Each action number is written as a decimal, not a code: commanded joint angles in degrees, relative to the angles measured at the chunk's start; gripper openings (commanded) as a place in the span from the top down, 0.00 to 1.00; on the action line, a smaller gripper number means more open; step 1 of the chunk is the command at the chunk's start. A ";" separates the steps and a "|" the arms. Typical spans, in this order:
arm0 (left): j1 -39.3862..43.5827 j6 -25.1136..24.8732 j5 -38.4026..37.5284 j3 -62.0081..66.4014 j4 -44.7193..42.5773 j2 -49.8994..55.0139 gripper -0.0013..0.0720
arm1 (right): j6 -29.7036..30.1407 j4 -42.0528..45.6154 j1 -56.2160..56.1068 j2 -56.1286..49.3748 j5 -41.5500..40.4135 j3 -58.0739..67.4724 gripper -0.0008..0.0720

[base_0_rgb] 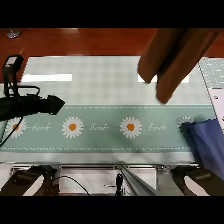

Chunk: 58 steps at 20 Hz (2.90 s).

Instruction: Fold the shirts.

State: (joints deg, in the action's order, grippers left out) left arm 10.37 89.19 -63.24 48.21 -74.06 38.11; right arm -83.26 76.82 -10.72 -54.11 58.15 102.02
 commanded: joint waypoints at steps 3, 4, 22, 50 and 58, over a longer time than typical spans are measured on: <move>-0.11 -0.04 6.62 -1.84 0.57 -1.01 0.02 | -2.56 -3.78 -16.22 -3.23 12.72 -13.07 0.96; -0.11 -0.02 7.80 -1.84 0.57 -1.01 0.02 | -3.58 -5.20 -19.47 -4.92 9.62 -17.66 0.96; 0.31 0.02 -12.90 -7.96 12.66 2.49 0.02 | -9.33 -2.43 8.83 -8.90 11.87 -36.76 0.14; 16.96 -13.68 6.38 3.52 35.58 45.44 0.96 | -1.68 -19.39 19.76 7.85 3.80 -73.70 0.14; 16.90 -13.66 5.14 6.75 34.93 45.38 0.96 | -5.40 -26.18 2.43 1.73 -4.04 -79.25 0.14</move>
State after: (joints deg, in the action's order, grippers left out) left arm 27.31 75.46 -57.84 54.28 -38.96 83.44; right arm -86.85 53.36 -2.31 -49.19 58.22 23.53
